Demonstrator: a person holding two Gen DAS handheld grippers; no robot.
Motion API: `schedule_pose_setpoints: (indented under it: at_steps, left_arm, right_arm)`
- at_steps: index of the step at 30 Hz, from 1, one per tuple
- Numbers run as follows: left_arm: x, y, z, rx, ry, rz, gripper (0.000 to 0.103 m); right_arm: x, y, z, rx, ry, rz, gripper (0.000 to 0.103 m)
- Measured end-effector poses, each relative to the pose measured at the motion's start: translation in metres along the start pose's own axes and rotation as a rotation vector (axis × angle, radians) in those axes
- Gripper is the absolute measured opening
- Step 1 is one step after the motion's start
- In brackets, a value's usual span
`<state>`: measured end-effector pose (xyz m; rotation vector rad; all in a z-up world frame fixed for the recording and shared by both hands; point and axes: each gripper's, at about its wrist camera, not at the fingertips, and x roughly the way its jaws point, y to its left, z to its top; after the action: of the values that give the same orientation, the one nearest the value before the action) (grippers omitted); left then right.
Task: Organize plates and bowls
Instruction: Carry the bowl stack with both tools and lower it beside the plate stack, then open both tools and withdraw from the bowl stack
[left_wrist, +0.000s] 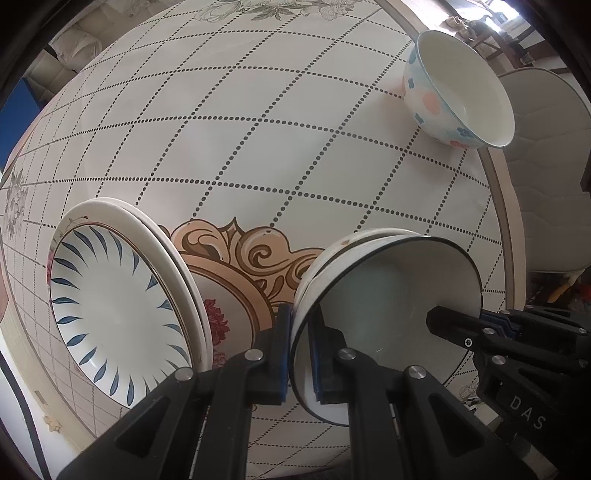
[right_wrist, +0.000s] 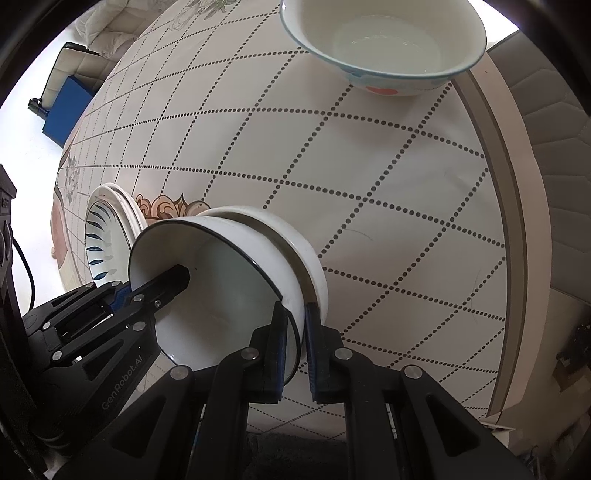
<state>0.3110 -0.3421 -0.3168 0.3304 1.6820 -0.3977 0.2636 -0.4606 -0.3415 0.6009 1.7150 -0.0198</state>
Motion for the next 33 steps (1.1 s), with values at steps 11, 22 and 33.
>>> schedule_pose_setpoints:
  at_steps: [11, 22, 33]
  left_arm:
    - [0.009, 0.013, -0.002, -0.039, 0.022, -0.023, 0.008]
    - [-0.009, 0.020, -0.009, -0.073, -0.003, -0.032, 0.010]
    - [-0.054, 0.011, -0.015, -0.021, -0.166, 0.052, 0.025]
  right_arm:
    - [-0.002, 0.005, 0.005, -0.010, 0.024, -0.029, 0.014]
    - [-0.009, 0.016, 0.003, -0.035, 0.020, -0.011, 0.055]
    - [-0.059, 0.021, -0.003, -0.158, -0.175, -0.104, 0.065]
